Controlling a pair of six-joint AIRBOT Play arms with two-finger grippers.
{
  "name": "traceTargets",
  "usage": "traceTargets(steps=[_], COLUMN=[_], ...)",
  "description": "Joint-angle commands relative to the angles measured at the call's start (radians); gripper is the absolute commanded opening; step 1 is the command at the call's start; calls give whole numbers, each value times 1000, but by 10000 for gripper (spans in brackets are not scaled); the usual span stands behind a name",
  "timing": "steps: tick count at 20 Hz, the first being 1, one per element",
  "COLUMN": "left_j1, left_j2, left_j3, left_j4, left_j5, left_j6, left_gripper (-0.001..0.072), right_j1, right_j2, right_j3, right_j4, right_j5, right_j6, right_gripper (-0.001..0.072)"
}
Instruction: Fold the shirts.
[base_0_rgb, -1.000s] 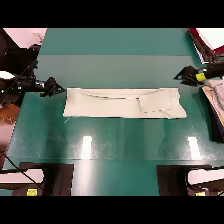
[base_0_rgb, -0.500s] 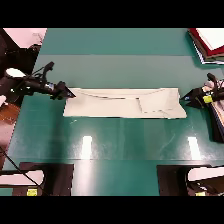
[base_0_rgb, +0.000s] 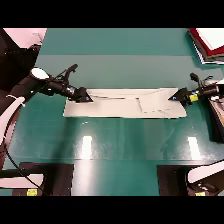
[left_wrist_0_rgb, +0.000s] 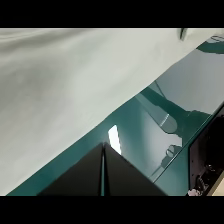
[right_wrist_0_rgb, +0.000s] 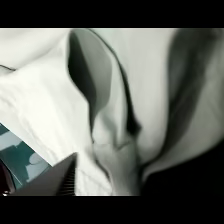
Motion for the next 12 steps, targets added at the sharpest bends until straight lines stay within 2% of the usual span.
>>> traceTargets(steps=[1,2,3,6,8,12], left_j1=[-74,-92,-113,-166,-194,-269], left_j2=[0,0,-4,-57,-126,-309], left_j3=[1,2,12,122,233,454], left_j4=[11,21,55,188,197,196], left_j5=[74,98,112,112,114,111], left_j6=[-49,-54,-80,-162,-177,-204], left_gripper=[23,22,22,22,22,23], right_j1=[56,57,57,43,53,150], right_j2=[-9,-1,13,112,197,280], right_j3=[9,8,9,9,20,200], right_j4=[39,39,39,40,41,41], right_j5=[37,44,48,48,60,131], right_j6=[-33,-34,-35,25,82,202], right_gripper=[185,75,21,16,15,15])
